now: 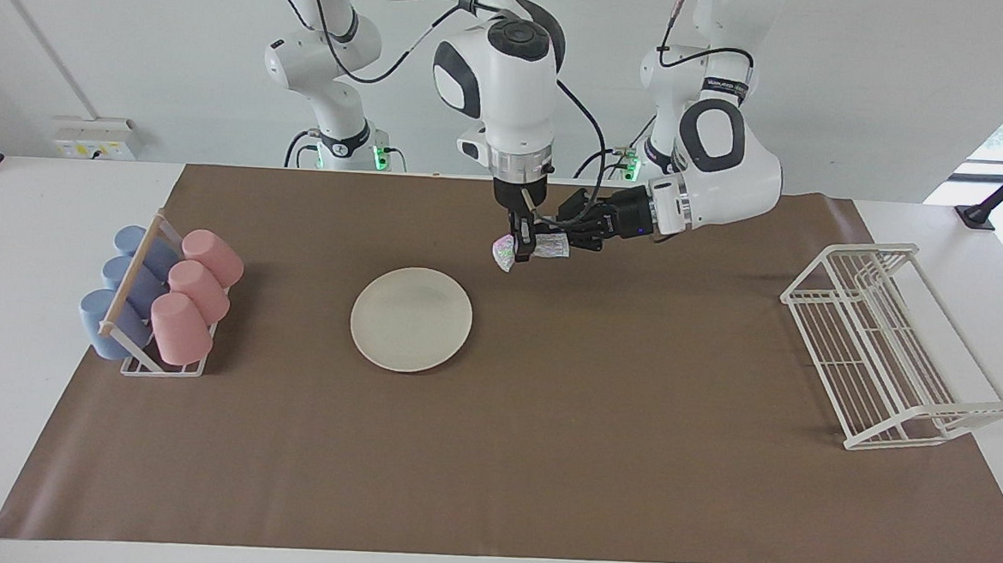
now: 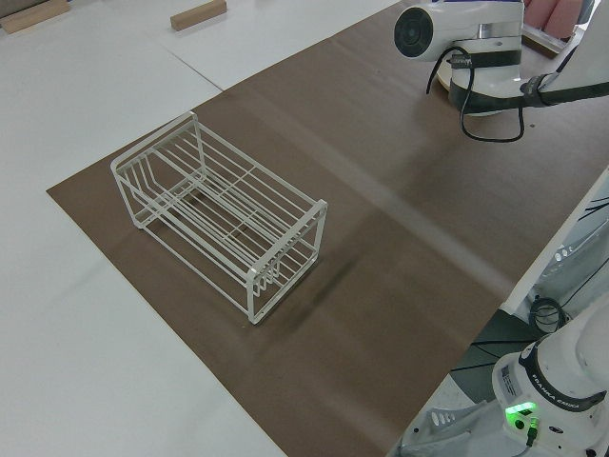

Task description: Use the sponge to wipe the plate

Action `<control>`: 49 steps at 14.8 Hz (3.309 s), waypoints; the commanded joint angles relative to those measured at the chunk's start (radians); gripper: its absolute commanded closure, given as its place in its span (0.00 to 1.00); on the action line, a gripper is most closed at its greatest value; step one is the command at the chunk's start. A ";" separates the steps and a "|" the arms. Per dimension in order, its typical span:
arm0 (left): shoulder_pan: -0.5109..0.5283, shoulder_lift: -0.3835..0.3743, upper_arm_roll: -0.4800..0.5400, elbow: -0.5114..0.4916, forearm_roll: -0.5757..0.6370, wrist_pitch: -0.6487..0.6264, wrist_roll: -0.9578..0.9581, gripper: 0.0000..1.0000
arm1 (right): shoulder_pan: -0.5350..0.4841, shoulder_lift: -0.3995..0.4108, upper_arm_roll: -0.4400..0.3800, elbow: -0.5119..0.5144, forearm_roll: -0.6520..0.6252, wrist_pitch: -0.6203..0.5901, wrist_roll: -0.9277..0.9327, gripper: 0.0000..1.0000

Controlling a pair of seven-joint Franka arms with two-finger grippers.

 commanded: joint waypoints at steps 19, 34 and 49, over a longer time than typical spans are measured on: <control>0.047 0.092 0.016 0.274 0.632 -0.155 -0.507 1.00 | -0.529 -0.243 -0.001 -0.101 -0.028 -0.269 -1.668 0.00; -0.068 0.149 0.005 0.512 1.697 -0.622 -0.935 1.00 | -0.679 -0.268 -0.004 -0.077 -0.013 -0.427 -2.087 0.00; -0.074 0.421 0.019 0.567 2.541 -0.872 -0.938 1.00 | -0.689 -0.296 -0.046 -0.121 -0.014 -0.373 -2.141 0.00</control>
